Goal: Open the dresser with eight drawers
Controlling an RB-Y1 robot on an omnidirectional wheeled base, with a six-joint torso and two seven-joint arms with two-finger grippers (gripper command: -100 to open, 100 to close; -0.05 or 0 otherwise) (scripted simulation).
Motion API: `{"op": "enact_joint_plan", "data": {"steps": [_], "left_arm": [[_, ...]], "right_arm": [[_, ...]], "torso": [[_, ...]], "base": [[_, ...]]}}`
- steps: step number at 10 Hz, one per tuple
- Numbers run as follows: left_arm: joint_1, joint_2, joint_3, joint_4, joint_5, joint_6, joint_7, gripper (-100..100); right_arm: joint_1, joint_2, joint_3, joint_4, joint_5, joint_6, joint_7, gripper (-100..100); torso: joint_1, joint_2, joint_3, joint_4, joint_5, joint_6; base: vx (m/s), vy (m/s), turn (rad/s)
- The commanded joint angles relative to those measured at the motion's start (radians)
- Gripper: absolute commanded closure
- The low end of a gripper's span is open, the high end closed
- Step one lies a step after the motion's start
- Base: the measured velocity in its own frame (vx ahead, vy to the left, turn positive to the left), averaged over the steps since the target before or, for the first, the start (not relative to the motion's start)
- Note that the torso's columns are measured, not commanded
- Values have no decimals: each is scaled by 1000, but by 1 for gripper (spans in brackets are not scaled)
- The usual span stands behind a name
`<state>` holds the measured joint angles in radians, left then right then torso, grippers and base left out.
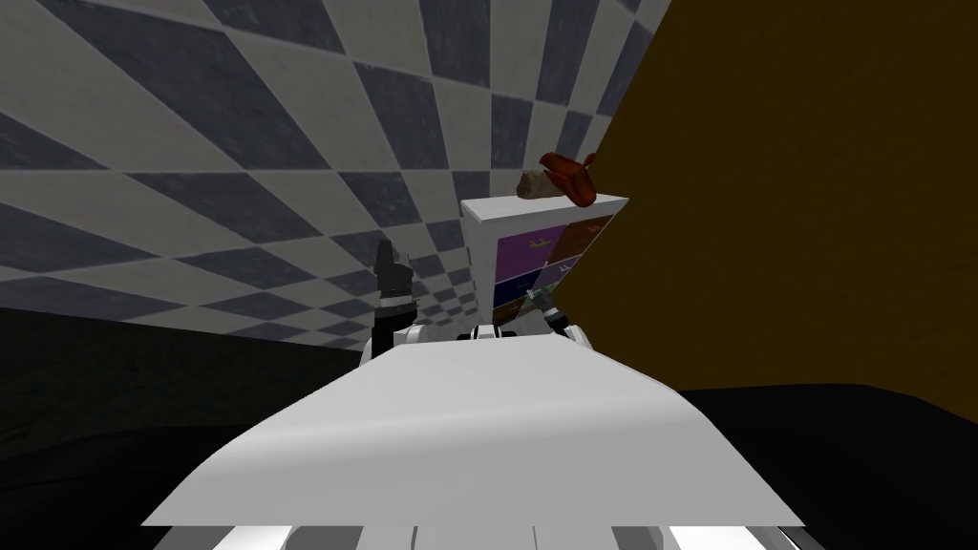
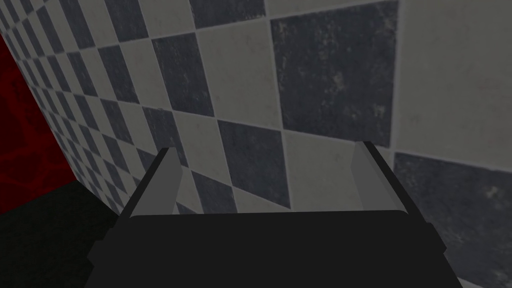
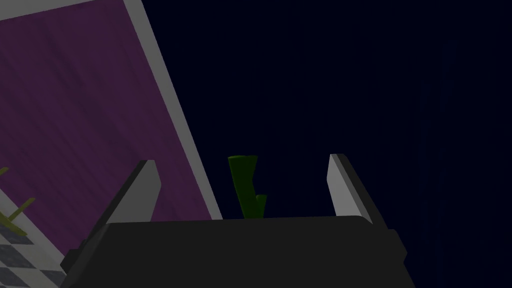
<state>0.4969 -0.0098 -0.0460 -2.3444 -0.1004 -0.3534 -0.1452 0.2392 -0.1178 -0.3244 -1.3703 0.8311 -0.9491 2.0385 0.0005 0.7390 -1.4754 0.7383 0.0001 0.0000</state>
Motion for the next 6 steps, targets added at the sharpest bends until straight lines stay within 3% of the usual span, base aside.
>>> {"op": "enact_joint_plan", "data": {"steps": [1,3,5,6], "left_arm": [[0,0,0,0,0,0,0,0],[0,0,0,0,0,0,0,0],[0,0,0,0,0,0,0,0],[0,0,0,0,0,0,0,0]], "right_arm": [[-9,-46,-6,4,-3,14,-10,-100],[-15,-12,-13,-10,-3,54,-33,-100],[-21,-29,-20,-24,-4,91,-55,-100],[-24,3,-24,-30,-4,106,-63,-100]], "torso": [[0,-1,0,0,0,0],[4,0,0,0,1,0],[1,-1,0,0,1,0],[0,0,0,0,0,0]], "base": [[-17,49,-21],[-42,118,-57],[-50,144,-50],[-65,129,-45]]}}
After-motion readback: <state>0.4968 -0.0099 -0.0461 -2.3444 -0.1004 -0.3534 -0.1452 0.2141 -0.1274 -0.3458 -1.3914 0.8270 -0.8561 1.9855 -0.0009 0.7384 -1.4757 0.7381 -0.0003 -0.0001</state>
